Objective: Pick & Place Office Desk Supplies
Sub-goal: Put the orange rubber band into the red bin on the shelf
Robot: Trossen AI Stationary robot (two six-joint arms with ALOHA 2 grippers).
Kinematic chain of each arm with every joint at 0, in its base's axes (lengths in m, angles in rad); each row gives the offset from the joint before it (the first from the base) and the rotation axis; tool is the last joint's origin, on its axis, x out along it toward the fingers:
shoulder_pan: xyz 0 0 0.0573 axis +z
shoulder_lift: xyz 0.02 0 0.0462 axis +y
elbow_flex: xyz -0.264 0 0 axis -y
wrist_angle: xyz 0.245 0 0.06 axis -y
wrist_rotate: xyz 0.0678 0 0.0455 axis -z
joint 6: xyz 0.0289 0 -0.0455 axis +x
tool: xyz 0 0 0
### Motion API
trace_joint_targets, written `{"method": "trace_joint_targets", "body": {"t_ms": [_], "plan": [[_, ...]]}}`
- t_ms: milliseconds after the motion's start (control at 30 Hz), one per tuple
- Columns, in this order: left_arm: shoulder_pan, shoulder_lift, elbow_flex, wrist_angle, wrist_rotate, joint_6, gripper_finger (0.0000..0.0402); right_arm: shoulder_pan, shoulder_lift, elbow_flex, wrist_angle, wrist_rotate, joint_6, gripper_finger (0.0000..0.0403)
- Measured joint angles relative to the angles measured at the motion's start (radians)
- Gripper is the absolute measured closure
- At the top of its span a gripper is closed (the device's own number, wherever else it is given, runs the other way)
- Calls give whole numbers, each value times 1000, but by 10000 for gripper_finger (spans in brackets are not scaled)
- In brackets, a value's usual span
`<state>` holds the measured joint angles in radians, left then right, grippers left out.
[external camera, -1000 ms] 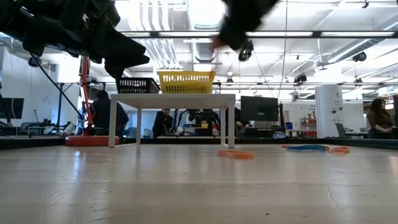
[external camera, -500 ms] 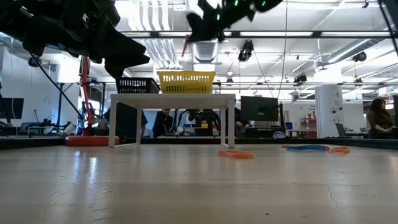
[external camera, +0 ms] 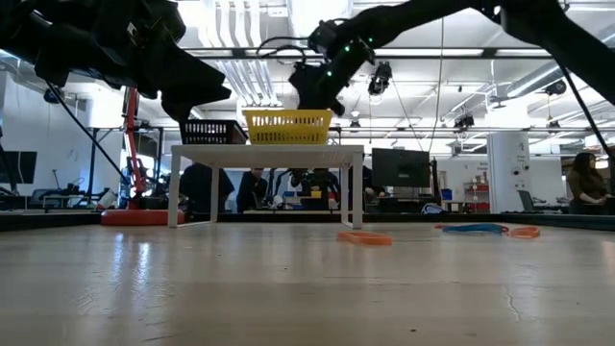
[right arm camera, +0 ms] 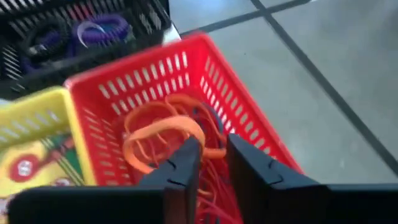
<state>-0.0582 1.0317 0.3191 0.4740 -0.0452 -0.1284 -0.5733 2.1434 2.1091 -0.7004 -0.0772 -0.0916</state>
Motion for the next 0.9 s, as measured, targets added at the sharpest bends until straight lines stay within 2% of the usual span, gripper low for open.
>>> {"method": "trace_joint_targets", "body": {"t_ms": [100,233,333,467,567,667,900], "plan": [[0,0,0,0,0,-1,229,8,14,82,-75,5,-11,296],[0,0,0,0,0,-4,229,26,8,157,-191,102,-8,264],[0,0,0,0,0,-10,229,43,-16,202,-304,155,6,253],[0,0,0,0,0,-11,229,102,-74,196,-460,160,20,253],[0,0,0,0,0,-11,229,191,-118,110,-516,160,30,263],[0,0,0,-1,0,-11,229,298,-178,-34,-506,170,52,274],[0,0,0,-3,0,-6,229,552,-311,-470,-301,351,282,299]]}}
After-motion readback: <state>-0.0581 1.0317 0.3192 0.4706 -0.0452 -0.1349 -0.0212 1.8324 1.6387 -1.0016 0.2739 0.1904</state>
